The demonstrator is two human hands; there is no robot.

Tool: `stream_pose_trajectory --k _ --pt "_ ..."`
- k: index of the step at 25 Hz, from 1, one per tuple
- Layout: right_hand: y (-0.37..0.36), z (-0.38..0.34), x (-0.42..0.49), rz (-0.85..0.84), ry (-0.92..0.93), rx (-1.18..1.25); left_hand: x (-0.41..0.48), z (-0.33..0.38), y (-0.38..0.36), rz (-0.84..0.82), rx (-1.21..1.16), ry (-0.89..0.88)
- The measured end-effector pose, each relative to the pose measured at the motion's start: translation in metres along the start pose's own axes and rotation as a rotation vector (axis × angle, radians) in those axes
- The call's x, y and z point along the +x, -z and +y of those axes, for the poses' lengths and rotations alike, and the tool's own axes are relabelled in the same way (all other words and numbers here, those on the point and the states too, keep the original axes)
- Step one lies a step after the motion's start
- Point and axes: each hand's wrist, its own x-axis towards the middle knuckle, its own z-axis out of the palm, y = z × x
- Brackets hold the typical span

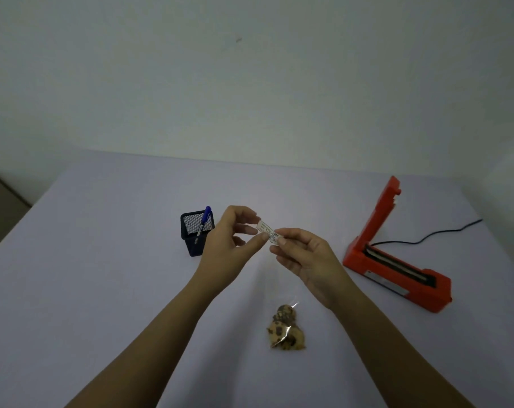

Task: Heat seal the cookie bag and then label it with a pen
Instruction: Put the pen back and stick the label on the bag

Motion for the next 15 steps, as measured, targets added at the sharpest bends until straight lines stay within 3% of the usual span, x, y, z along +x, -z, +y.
stream_pose_trajectory --k 5,15 --pt "-0.003 0.000 0.001 -0.026 0.028 -0.029 -0.001 -0.003 0.004 0.004 0.238 -0.122" --pt "-0.012 0.003 0.008 -0.102 0.033 -0.071 -0.002 -0.009 0.018 -0.014 0.178 -0.053"
